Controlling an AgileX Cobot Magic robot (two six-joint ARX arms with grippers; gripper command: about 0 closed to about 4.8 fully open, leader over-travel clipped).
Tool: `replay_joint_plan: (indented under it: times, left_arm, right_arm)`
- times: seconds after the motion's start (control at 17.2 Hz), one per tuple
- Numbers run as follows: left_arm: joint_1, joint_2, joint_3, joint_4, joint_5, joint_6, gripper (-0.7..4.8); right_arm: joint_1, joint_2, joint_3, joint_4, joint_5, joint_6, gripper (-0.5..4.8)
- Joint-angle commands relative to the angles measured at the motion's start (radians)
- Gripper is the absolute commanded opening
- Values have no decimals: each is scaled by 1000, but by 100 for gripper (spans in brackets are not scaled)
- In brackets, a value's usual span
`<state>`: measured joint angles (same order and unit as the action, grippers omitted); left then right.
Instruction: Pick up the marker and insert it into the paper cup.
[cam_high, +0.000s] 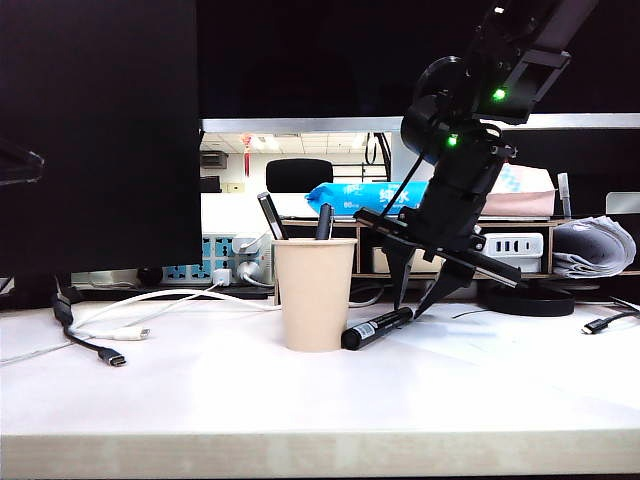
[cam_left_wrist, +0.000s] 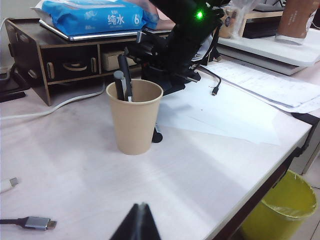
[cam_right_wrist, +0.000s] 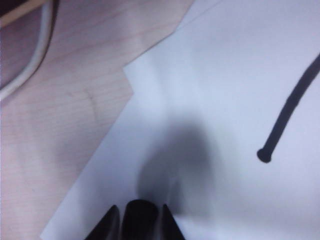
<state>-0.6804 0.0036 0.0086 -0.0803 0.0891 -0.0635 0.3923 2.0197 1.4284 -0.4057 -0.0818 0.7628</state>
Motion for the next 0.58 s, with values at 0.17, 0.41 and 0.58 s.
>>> replay_joint_plan:
  times: [0.17,0.41,0.58]
  left_arm:
    - [0,0,1,7,1,3,-5]
    - [0,0,1,7,1,3,-6]
    - [0,0,1,7,1,3,-6]
  right_arm:
    - [2,12,5,13,1,-4,113]
    - [3,19,5,13,2,-5,83]
    - [4,21,5,14,0,-5,30]
